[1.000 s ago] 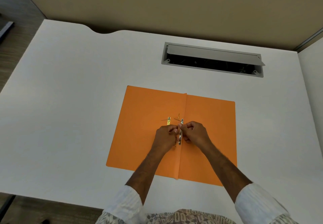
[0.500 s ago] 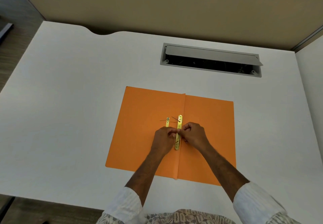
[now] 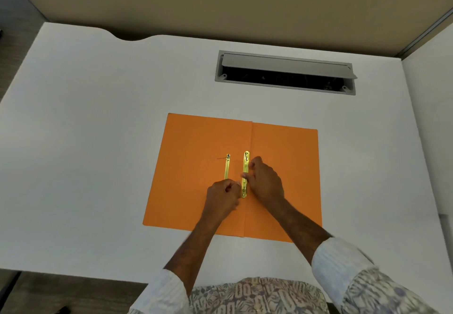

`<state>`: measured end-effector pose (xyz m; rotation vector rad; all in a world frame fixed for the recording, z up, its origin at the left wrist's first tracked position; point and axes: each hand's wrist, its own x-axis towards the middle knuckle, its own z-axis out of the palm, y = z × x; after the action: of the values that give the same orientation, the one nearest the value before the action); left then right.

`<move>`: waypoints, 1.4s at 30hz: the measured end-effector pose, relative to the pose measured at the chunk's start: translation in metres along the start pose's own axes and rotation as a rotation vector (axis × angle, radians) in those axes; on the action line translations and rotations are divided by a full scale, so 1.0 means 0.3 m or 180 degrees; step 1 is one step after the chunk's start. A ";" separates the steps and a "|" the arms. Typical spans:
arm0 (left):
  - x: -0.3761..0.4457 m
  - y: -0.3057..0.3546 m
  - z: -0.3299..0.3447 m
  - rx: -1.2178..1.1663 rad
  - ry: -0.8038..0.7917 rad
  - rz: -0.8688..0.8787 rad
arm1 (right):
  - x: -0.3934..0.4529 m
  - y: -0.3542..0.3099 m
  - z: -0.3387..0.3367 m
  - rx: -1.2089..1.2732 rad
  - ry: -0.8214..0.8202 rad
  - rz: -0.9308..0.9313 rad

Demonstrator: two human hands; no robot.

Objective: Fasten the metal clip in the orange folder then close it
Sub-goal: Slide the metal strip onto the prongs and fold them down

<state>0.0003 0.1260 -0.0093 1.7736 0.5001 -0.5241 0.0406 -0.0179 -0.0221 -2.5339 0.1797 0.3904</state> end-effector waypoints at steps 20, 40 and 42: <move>-0.050 -0.011 0.039 0.0629 0.0308 0.0347 | -0.080 0.048 -0.007 -0.0402 -0.0055 -0.0742; -0.115 -0.045 0.136 0.0895 0.0919 0.0523 | -0.090 0.034 -0.015 -0.0414 -0.0177 -0.0689; -0.113 -0.043 0.145 0.0683 0.0978 0.0375 | -0.092 0.035 -0.012 -0.0391 -0.0162 -0.0710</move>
<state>-0.0386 0.0851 -0.0098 2.0903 0.5629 -0.2286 0.0131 -0.0274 -0.0158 -2.6253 -0.1499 0.3868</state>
